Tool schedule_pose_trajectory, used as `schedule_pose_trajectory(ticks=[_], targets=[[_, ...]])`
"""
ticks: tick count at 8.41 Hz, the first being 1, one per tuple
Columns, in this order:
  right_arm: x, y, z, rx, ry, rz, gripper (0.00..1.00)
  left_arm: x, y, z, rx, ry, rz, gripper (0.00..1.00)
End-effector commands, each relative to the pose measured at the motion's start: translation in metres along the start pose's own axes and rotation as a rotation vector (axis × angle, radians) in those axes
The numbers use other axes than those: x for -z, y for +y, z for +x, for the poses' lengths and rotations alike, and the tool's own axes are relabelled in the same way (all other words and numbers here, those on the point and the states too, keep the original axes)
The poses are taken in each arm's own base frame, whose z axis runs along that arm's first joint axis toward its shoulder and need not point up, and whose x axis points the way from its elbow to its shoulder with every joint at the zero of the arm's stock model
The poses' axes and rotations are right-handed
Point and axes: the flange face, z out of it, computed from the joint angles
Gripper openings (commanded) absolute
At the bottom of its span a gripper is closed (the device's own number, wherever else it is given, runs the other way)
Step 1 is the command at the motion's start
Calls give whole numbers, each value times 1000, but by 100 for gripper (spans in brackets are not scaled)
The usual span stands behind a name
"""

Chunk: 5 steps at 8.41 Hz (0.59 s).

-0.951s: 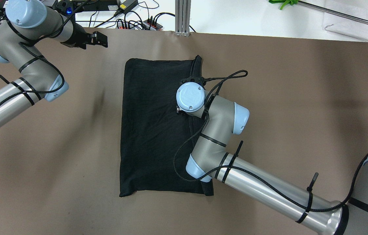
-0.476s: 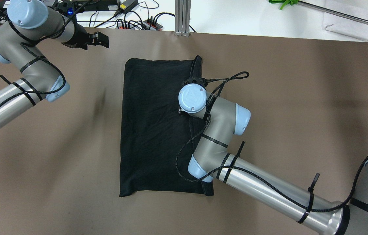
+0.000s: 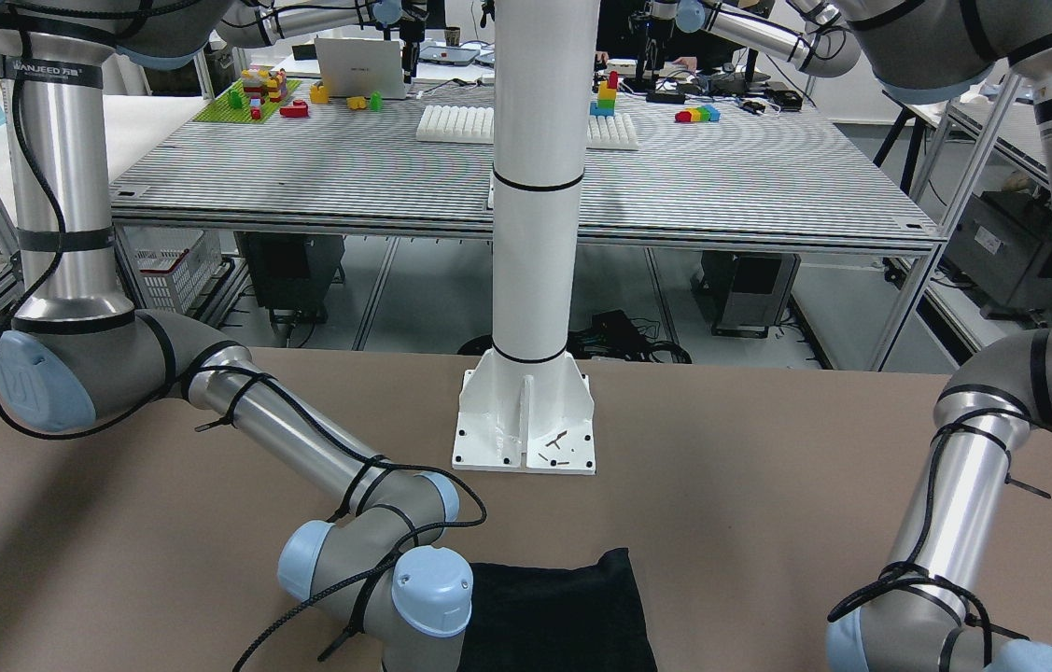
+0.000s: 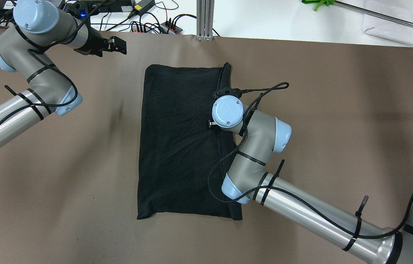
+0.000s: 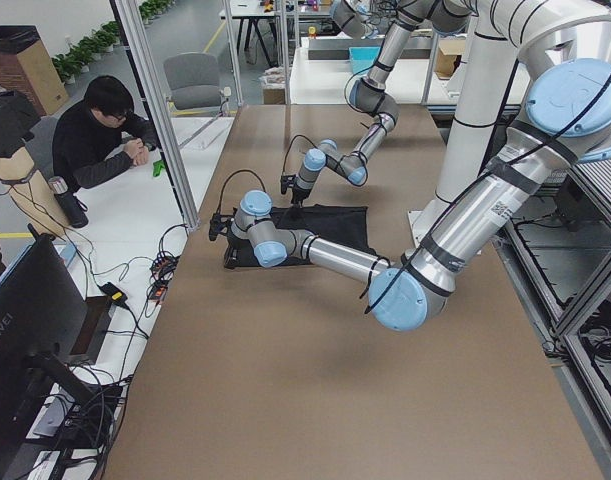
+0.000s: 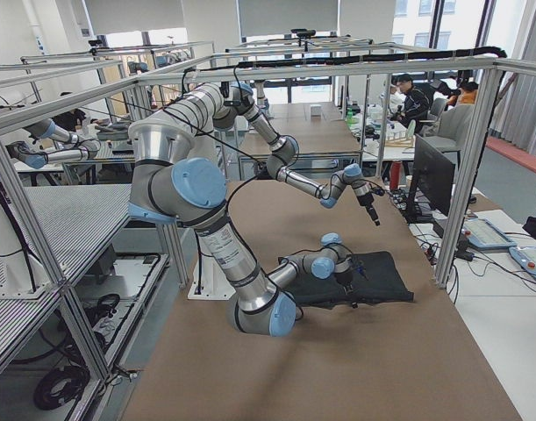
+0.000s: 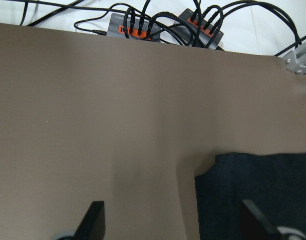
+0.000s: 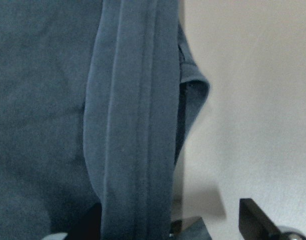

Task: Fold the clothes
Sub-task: 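Pull the grasped edge outward with the right gripper to straighten it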

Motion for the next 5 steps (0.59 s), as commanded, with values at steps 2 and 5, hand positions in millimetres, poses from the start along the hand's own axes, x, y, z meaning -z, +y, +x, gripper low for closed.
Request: schedule_pose_trajectory(ticks=[2,5], targets=[[8,-14,19,-13,-13,19,94,-4,9,20,8,21,-8,94],[10,-17,29,-7,-12,27,94,-3,9,22,6,23,-7,94]])
